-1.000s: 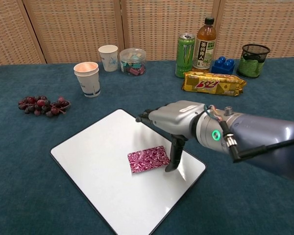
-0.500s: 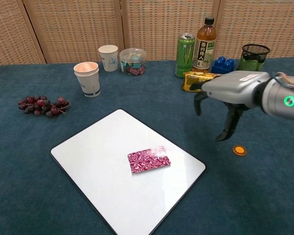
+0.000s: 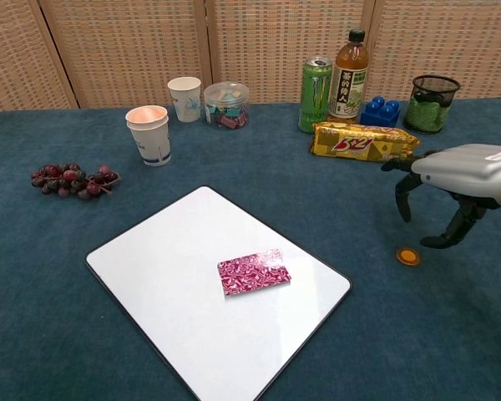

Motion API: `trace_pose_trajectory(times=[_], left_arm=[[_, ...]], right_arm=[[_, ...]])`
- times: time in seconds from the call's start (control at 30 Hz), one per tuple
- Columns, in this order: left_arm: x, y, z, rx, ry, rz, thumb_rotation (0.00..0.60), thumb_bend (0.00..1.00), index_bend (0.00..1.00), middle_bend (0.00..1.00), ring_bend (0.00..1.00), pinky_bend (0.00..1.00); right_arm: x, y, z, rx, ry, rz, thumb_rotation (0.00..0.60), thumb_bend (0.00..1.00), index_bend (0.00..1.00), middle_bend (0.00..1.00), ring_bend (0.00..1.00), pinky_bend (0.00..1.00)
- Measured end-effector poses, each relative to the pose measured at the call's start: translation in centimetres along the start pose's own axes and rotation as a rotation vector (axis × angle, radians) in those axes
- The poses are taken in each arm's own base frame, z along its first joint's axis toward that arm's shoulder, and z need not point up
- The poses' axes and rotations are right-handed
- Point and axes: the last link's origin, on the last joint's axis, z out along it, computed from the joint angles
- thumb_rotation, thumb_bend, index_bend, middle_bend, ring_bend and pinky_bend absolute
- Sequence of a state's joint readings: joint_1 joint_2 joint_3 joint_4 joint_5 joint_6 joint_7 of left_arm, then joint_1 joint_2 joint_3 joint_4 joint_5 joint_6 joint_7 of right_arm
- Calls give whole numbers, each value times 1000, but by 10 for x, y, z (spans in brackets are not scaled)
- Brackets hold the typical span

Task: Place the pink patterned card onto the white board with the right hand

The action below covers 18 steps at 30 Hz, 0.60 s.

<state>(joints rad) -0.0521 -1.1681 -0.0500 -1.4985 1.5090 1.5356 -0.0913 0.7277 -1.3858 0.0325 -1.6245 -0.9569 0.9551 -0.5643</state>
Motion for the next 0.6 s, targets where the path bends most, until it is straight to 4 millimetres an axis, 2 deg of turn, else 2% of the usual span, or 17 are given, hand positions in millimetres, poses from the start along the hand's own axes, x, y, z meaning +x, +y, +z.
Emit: trace_pose_trajectory(times=[0.27,0.6], left_arm=[[0,0,0,0,0,1,600,0,0,0,0,0],[1,-1,0,4,1,-3,600,0,0,0,0,0]], right_arm=[[-16,-6,1,17,-21,12,600,337,432,0,0,0],[-26,-7,10,-4,-25,12,600,337,432,0,0,0]])
